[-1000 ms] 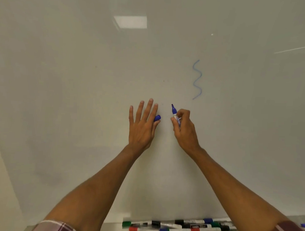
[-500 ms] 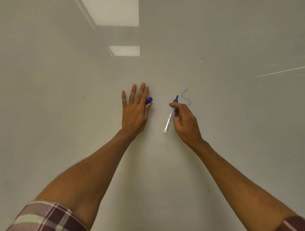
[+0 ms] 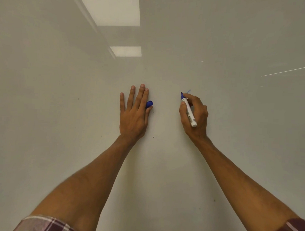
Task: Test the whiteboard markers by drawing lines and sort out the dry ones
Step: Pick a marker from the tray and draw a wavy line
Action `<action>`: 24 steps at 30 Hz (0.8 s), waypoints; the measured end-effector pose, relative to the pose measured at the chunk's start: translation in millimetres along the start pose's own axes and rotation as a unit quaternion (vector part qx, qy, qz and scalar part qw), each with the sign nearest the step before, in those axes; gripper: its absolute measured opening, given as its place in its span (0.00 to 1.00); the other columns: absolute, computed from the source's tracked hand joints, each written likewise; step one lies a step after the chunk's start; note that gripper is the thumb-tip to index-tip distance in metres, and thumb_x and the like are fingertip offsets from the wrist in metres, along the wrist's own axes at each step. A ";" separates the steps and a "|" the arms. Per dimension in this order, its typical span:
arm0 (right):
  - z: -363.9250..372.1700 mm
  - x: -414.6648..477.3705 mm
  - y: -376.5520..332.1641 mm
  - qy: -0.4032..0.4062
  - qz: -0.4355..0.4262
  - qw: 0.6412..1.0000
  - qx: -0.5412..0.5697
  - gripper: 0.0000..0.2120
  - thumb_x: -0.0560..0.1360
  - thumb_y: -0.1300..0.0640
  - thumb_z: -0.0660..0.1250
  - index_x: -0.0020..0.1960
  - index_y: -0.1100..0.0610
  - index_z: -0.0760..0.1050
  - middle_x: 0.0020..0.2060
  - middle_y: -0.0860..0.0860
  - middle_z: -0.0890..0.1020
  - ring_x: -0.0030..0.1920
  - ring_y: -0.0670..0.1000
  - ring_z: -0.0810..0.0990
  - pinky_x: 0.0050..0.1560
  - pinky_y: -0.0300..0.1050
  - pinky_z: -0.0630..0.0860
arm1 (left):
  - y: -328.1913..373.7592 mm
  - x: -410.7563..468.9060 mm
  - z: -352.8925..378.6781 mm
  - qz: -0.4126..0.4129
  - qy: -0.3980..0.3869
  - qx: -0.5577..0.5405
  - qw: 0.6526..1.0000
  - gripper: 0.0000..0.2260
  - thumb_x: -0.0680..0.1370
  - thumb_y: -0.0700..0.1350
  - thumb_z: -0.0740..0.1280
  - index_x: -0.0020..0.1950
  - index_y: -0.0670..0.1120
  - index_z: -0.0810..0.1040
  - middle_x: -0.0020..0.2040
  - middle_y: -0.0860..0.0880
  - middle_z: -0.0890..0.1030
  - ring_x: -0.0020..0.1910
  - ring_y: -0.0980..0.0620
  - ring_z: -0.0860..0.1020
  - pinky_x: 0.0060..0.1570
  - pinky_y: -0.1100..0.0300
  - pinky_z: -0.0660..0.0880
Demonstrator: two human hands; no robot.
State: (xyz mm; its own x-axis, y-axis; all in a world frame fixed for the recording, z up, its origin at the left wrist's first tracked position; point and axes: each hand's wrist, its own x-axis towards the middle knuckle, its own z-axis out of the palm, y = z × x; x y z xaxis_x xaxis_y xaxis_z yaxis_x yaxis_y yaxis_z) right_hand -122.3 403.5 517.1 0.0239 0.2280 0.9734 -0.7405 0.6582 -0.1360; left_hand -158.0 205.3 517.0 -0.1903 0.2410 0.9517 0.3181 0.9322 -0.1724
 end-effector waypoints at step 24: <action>-21.4 -96.7 8.8 0.013 0.009 0.997 -0.078 0.05 0.72 0.62 0.61 0.46 0.58 0.74 0.35 0.54 0.79 0.36 0.49 0.72 0.38 0.46 0.68 | -3.5 -4.9 6.1 0.006 0.025 -0.014 1.000 0.24 0.85 0.54 0.46 0.79 0.43 0.57 0.79 0.46 0.57 0.78 0.42 0.53 0.75 0.38 0.49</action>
State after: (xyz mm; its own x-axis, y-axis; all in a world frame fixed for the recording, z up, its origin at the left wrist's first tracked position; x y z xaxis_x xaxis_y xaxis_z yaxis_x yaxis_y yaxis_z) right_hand -116.7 402.6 417.9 0.0307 0.2576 0.9658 -0.6281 0.7566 -0.1818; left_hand -163.8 202.5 511.4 -0.1401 0.2384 0.9610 0.3463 0.9211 -0.1781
